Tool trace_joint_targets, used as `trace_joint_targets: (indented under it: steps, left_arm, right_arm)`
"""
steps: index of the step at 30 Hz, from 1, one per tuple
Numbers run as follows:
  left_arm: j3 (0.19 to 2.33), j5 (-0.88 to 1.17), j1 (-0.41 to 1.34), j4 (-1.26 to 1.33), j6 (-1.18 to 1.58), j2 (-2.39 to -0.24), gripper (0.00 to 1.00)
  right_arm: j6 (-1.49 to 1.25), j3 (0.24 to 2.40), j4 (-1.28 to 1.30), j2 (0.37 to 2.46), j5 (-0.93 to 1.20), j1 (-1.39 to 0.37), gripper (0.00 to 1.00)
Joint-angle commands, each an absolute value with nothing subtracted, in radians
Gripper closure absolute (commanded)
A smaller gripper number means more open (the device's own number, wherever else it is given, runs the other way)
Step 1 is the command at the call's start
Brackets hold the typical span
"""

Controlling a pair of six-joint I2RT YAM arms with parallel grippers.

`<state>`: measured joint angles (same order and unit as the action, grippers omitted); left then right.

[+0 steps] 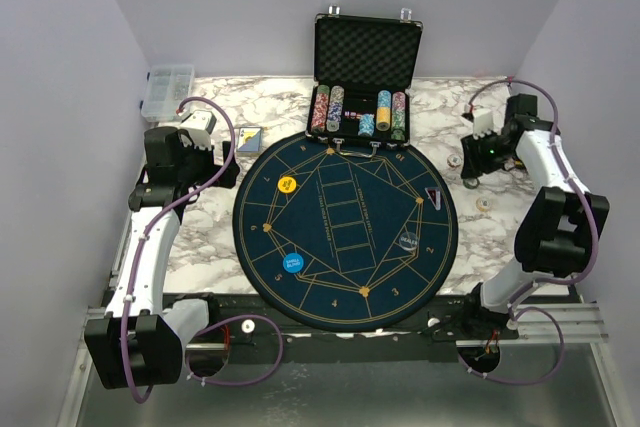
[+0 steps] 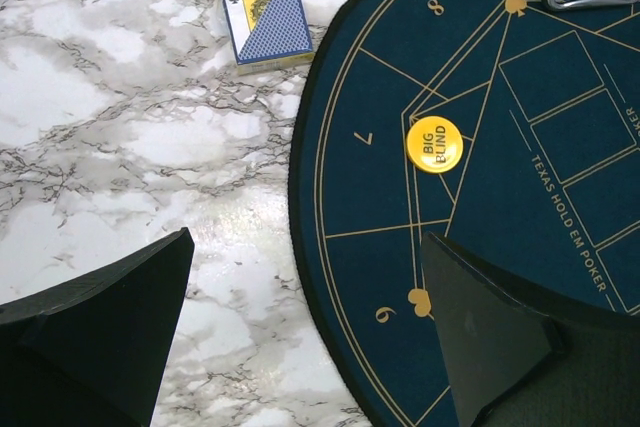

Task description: Distribute texas hold em gaming equipment

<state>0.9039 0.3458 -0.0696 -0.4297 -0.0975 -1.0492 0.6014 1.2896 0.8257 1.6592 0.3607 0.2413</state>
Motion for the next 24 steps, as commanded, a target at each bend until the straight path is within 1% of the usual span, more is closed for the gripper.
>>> trace_joint_targets:
  steps: [1, 6, 11, 16, 24]
  left_arm:
    - [0.9, 0.377, -0.067, -0.438, -0.1, -1.051, 0.02]
    - [0.9, 0.382, -0.067, -0.441, -0.101, -1.048, 0.01]
    - [0.896, 0.379, -0.067, -0.446, -0.104, -1.04, 0.02]
    - [0.896, 0.386, -0.067, -0.45, -0.107, -1.034, 0.02]
    - [0.893, 0.416, -0.068, -0.454, -0.107, -1.028, 0.02]
  right_arm:
    - [0.534, 1.374, 0.88, 1.624, 0.4, 0.116, 0.61]
    - [0.484, 1.394, 0.891, 1.617, 0.391, -0.081, 0.61]
    - [0.455, 1.332, 0.888, 1.596, 0.38, -0.226, 0.61]
    - [0.478, 1.232, 0.922, 1.526, 0.37, -0.268, 0.62]
    - [0.572, 1.009, 0.987, 1.366, 0.246, -0.268, 0.62]
